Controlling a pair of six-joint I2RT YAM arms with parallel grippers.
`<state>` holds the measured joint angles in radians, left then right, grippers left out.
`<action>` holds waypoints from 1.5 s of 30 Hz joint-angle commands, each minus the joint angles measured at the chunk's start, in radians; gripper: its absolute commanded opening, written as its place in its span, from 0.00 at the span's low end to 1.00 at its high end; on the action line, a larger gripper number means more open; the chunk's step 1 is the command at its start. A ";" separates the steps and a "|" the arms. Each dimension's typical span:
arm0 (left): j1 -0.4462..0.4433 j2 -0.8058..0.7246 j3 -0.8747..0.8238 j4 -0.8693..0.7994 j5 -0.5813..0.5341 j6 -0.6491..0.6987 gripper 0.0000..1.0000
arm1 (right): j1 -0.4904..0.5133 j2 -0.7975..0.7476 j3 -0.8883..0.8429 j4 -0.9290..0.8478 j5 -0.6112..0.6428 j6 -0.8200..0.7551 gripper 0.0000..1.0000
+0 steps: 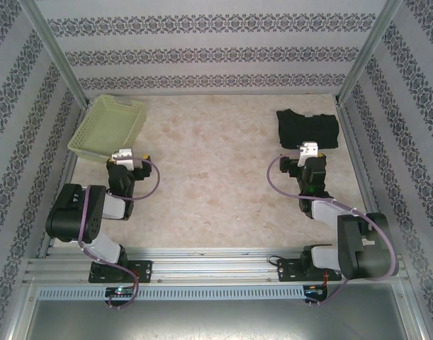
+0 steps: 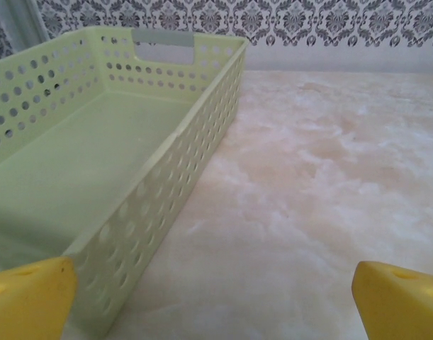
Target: Fold the inside-out t-shirt
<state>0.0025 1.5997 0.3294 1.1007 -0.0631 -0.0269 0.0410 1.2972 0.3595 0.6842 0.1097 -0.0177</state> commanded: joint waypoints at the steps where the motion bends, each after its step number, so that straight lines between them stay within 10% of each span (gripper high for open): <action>1: 0.013 -0.012 0.036 -0.121 0.022 -0.010 1.00 | -0.010 0.005 -0.005 0.047 -0.084 0.018 0.98; 45: 0.014 -0.015 0.028 -0.110 0.009 -0.016 1.00 | -0.016 0.210 0.022 0.209 -0.014 0.052 0.98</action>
